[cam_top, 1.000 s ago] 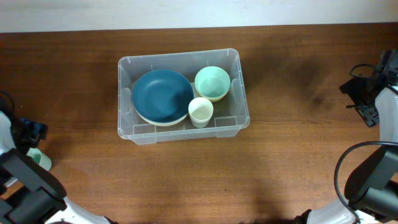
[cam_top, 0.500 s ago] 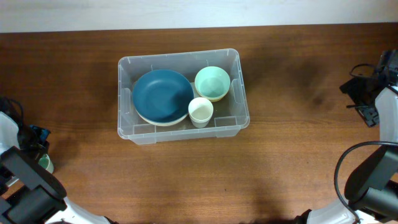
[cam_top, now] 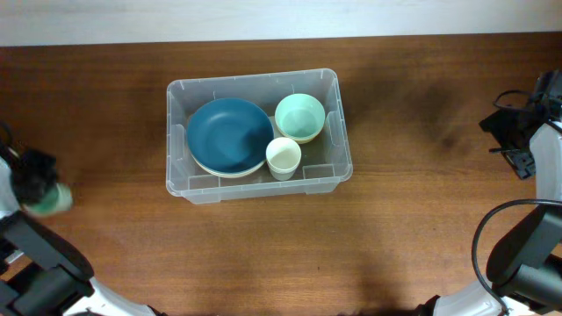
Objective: Pack container
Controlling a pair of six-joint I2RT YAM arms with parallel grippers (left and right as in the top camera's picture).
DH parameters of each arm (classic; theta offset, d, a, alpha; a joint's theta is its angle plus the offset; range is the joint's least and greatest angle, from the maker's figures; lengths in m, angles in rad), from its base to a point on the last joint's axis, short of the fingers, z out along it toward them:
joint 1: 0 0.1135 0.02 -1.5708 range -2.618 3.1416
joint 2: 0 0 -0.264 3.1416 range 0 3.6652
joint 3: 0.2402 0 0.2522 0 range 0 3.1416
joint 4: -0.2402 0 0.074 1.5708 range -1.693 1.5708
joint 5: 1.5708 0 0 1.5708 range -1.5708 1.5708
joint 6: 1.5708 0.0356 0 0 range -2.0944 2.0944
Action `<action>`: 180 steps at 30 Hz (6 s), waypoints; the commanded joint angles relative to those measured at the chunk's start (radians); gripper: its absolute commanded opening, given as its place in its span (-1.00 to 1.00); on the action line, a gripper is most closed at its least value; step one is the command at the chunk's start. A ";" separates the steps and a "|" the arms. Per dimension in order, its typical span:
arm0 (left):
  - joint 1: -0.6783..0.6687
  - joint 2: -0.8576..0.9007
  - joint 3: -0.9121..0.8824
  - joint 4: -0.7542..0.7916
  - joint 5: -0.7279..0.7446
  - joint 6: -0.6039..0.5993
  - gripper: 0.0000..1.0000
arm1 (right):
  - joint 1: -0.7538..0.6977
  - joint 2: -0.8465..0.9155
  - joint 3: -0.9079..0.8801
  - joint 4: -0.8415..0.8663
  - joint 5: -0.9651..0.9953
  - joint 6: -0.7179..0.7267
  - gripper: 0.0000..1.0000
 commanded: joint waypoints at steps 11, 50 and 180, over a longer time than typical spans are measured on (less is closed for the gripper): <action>-0.609 -0.079 0.472 -0.204 0.401 0.483 -0.99 | -0.003 0.003 -0.006 0.000 0.015 0.009 0.98; -1.227 0.129 0.459 -0.384 0.121 0.655 -0.99 | -0.003 0.003 -0.006 0.000 0.015 0.009 0.98; -0.765 -1.603 -1.492 1.165 0.043 0.586 0.99 | -0.003 0.003 -0.006 0.000 0.015 0.009 0.98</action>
